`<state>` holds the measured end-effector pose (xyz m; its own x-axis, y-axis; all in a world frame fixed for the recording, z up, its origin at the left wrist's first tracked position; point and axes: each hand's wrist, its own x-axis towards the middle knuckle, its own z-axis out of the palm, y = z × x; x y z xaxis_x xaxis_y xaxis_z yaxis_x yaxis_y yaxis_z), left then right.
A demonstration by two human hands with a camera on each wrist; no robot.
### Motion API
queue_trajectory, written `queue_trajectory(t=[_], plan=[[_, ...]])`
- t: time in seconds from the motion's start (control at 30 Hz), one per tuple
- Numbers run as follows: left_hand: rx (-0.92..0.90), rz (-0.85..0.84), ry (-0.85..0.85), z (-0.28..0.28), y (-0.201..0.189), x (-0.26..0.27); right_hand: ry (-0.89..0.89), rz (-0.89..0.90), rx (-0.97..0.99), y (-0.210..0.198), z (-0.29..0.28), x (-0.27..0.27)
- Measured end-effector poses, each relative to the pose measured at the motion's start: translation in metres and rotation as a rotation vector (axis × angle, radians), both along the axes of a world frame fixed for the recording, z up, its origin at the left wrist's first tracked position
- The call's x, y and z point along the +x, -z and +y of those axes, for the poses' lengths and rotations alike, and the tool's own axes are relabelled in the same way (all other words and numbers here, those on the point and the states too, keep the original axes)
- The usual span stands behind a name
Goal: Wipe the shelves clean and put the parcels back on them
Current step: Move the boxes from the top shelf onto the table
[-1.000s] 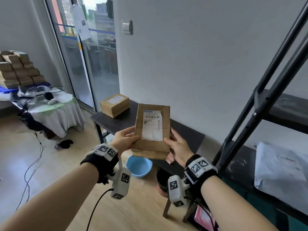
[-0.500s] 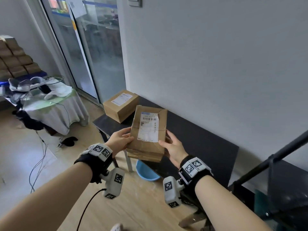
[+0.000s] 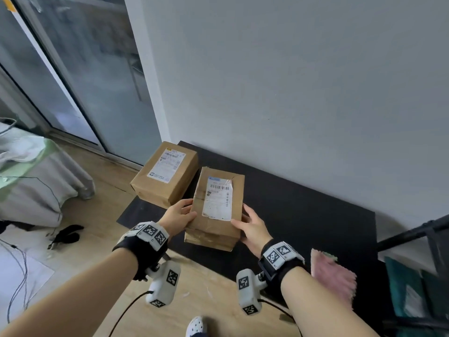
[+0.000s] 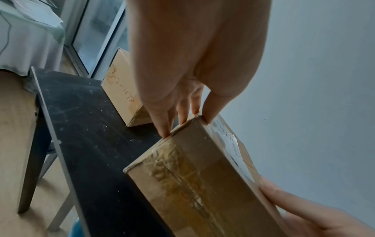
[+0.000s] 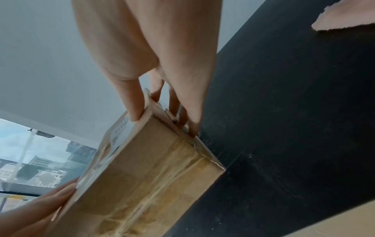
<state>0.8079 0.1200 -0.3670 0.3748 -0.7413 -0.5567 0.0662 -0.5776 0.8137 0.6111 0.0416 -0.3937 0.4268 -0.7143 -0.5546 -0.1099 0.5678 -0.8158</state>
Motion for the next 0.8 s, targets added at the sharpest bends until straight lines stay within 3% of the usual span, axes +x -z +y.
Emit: queue_trajectory(t=[0.13,0.3,0.8], plan=[[0.012,-0.015,0.094,-0.017,0.011,0.023,0.045,0.025,0.008,0.011,-0.01,0.022],[-0.012,-0.156,0.215,-0.037,0.013,0.029,0.091,0.078,-0.047,0.026,-0.02,0.04],[0.075,-0.338,0.253,-0.054,0.019,0.046,0.075,0.285,-0.166,0.025,-0.025,0.079]])
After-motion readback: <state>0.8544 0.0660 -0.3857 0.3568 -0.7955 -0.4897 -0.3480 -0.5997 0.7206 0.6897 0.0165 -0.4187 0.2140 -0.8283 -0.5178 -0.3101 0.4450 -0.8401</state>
